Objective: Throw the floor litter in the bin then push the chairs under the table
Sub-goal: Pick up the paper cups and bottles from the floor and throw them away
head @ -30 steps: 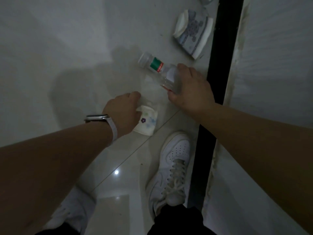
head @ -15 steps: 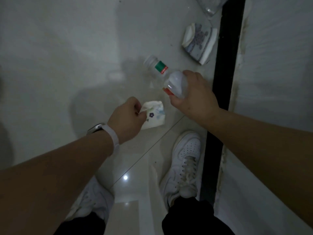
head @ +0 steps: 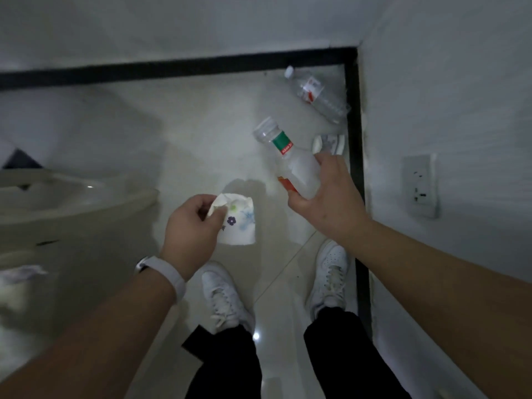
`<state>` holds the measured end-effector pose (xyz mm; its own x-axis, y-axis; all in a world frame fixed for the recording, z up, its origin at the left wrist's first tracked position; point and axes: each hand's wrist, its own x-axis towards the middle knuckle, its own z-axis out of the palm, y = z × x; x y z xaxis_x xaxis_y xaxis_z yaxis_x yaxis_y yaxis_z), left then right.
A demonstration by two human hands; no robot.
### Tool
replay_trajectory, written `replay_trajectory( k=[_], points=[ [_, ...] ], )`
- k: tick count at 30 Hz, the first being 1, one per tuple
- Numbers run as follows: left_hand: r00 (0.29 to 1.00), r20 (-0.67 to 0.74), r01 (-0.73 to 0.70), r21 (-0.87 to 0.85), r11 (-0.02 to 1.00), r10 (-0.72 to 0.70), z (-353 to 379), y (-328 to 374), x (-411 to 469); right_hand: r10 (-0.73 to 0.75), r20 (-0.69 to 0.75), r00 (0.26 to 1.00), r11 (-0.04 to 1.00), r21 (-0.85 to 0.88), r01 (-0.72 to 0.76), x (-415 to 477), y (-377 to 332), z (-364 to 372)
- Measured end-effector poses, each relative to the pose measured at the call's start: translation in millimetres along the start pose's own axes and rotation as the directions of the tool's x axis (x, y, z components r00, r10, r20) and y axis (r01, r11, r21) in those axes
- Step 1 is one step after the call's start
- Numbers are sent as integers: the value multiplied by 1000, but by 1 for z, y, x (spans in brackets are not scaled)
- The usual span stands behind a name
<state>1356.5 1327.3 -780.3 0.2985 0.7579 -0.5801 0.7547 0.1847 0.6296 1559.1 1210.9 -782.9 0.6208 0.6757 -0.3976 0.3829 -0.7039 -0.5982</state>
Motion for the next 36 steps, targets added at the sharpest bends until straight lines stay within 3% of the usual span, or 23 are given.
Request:
replay_trajectory(
  k=[12,16,26,36],
  points=[
    [985,-173,-32,-41,999,24,-164,174,-125,-157,-32,987,980,121,160,-68,-203,-178],
    [964,-264,-78,-207,975,21,-216,218,-159,-239,-39,970,964,114,242,-91,-264,-217],
    [910,-396,-110,-525,844,-127,-321,249,-271,-332,-79,940,930,137,340,-166,-405,-265],
    [803,-570,-274,-611,742,-173,-413,260,-331,-523,22,852,828,249,502,-219,-510,-274]
  ],
)
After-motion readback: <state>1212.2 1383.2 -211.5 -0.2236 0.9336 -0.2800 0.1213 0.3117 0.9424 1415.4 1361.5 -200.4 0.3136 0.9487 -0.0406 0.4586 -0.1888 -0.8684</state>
